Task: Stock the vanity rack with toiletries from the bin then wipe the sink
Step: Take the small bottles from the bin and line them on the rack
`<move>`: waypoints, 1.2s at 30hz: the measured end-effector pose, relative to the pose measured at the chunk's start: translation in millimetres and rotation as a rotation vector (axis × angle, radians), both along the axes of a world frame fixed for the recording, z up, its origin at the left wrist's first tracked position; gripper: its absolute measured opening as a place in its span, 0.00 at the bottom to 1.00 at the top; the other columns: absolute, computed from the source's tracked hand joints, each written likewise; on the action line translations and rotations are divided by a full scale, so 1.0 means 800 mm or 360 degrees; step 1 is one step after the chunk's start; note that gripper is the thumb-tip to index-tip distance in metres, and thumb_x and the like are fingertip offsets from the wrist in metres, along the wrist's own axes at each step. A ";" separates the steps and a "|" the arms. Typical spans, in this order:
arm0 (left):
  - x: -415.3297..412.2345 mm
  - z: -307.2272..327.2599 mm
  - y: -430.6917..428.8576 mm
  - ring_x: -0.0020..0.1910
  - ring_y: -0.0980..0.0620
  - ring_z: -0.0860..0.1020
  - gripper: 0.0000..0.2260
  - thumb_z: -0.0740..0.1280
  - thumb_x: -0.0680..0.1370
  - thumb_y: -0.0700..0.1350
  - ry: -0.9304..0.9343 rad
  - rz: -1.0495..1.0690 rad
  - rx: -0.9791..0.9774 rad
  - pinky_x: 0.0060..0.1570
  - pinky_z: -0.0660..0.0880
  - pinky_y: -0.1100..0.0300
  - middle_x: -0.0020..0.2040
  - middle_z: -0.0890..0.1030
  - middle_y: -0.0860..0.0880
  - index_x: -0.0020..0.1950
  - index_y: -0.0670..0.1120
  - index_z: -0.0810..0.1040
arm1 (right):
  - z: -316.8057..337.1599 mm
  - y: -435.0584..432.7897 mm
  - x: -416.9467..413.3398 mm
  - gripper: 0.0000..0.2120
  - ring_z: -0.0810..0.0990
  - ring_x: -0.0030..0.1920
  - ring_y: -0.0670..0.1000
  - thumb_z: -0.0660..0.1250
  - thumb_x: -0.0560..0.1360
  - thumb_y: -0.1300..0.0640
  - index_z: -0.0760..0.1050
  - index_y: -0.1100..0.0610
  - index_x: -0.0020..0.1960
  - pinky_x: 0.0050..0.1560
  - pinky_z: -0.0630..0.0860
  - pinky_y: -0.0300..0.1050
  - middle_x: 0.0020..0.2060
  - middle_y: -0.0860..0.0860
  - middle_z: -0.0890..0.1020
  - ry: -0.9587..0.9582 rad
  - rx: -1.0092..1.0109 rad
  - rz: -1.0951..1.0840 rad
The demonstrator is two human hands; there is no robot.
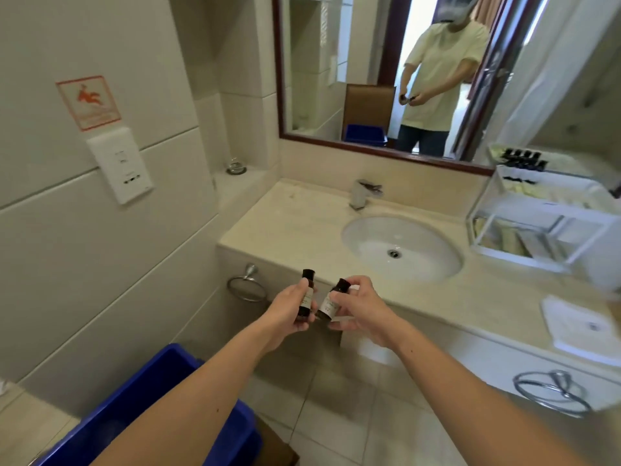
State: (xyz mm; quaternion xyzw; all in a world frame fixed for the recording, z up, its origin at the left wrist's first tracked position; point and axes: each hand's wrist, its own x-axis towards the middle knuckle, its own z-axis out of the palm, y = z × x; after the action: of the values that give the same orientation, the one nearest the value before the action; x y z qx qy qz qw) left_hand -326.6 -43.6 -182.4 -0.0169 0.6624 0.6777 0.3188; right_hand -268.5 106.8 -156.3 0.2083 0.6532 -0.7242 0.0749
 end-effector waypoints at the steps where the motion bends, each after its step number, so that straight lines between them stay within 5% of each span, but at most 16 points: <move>1: 0.006 0.004 0.023 0.30 0.52 0.73 0.17 0.55 0.83 0.56 -0.0024 -0.0010 0.0038 0.30 0.68 0.62 0.37 0.76 0.48 0.59 0.44 0.74 | 0.003 0.021 0.007 0.20 0.80 0.42 0.53 0.66 0.77 0.64 0.59 0.57 0.64 0.41 0.83 0.54 0.54 0.58 0.74 0.0011 -0.0014 -0.0041; 5: 0.036 0.018 0.116 0.30 0.52 0.72 0.17 0.56 0.82 0.56 -0.0065 -0.0075 0.0151 0.30 0.68 0.61 0.35 0.76 0.49 0.57 0.45 0.75 | 0.013 0.104 0.038 0.19 0.81 0.48 0.57 0.64 0.78 0.63 0.59 0.55 0.63 0.39 0.83 0.55 0.55 0.60 0.74 0.0054 -0.0042 -0.0127; 17: 0.112 0.032 0.360 0.34 0.53 0.75 0.07 0.61 0.81 0.47 0.0194 -0.0447 0.0068 0.36 0.72 0.59 0.41 0.76 0.48 0.53 0.44 0.71 | 0.029 0.337 0.144 0.22 0.81 0.43 0.54 0.68 0.74 0.66 0.65 0.53 0.64 0.45 0.83 0.56 0.48 0.59 0.76 0.0180 0.0042 -0.0332; 25: 0.139 0.049 0.459 0.35 0.53 0.75 0.09 0.59 0.83 0.49 0.0274 -0.0668 0.0073 0.35 0.73 0.61 0.43 0.77 0.47 0.52 0.42 0.70 | 0.034 0.437 0.176 0.19 0.82 0.53 0.60 0.69 0.73 0.66 0.72 0.59 0.63 0.46 0.83 0.53 0.55 0.63 0.79 0.0164 0.0068 -0.0474; 36: 0.063 0.046 0.580 0.48 0.48 0.81 0.10 0.64 0.80 0.47 0.0352 -0.0625 0.0263 0.55 0.79 0.54 0.51 0.79 0.45 0.58 0.43 0.74 | 0.058 0.556 0.126 0.16 0.82 0.52 0.53 0.72 0.74 0.60 0.75 0.54 0.61 0.45 0.83 0.49 0.51 0.55 0.81 0.0220 0.0291 -0.0560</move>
State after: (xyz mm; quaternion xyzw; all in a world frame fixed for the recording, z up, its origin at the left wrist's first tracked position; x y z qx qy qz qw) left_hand -276.0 420.6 -145.8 0.2126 0.6262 0.6524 0.3703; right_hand -168.0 551.5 -109.7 0.2749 0.6732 -0.6764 -0.1168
